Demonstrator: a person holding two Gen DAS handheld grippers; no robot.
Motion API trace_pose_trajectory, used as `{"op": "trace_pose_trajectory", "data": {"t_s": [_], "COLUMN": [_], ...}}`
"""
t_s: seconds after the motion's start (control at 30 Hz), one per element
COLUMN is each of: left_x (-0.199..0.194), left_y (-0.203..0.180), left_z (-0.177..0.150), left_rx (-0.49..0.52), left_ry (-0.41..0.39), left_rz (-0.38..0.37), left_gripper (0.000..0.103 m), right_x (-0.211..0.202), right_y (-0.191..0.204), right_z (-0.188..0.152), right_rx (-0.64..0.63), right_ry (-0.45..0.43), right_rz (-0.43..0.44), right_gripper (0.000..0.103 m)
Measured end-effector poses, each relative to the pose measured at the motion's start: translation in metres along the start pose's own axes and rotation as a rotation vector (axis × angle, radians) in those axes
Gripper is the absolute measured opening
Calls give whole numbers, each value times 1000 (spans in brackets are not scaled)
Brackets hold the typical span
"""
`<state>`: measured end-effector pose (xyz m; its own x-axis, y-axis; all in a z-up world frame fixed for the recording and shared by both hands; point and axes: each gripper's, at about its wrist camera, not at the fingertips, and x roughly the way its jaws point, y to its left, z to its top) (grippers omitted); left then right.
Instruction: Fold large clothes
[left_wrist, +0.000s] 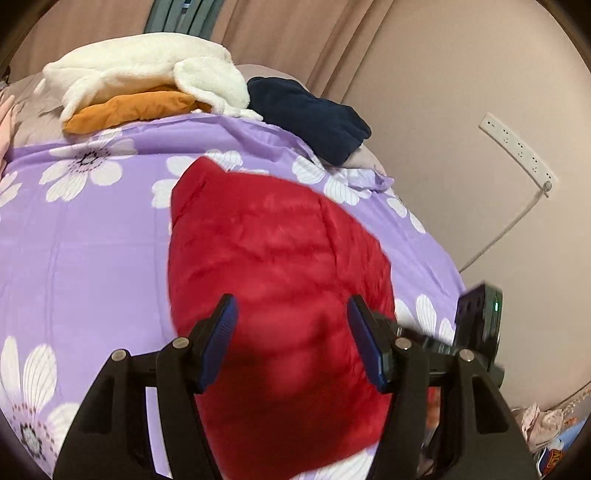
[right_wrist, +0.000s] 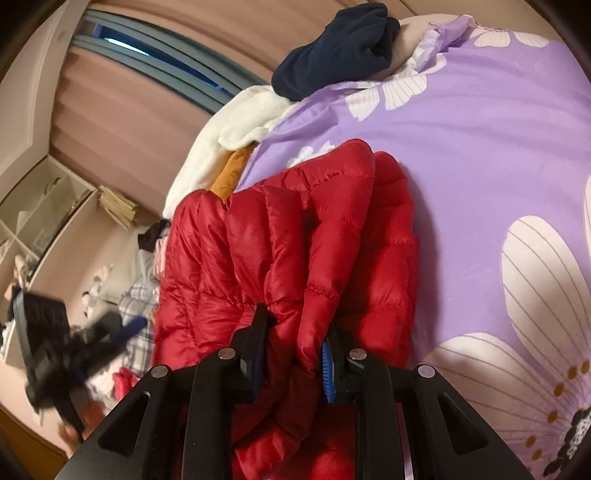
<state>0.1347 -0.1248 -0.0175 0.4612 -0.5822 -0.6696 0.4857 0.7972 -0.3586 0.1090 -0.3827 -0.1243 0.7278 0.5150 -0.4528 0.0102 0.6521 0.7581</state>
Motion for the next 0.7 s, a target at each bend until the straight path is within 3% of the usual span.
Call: {"op": "trace_pose_trajectory", "data": {"t_s": [0.2, 0.4, 0.47, 0.6, 0.7], "left_x": [30, 81, 85, 84, 87], "left_y": [5, 26, 30, 20, 17], "left_z": [19, 22, 21, 16, 12], "left_rx": [-7, -38, -58, 0, 23], "left_ry": [22, 150, 155, 124, 109], "left_rz": [4, 51, 59, 117, 145], "left_gripper": [55, 57, 58, 58, 58], "right_x": [0, 1, -1, -17, -43], "right_y": [-7, -14, -13, 1, 20], "right_z": [-5, -5, -4, 1, -1], "right_rx": [10, 33, 47, 17, -68], "right_ry": [-11, 0, 10, 1, -71], "right_rz": [19, 45, 46, -20, -99], "right_gripper": [23, 23, 25, 34, 35]}}
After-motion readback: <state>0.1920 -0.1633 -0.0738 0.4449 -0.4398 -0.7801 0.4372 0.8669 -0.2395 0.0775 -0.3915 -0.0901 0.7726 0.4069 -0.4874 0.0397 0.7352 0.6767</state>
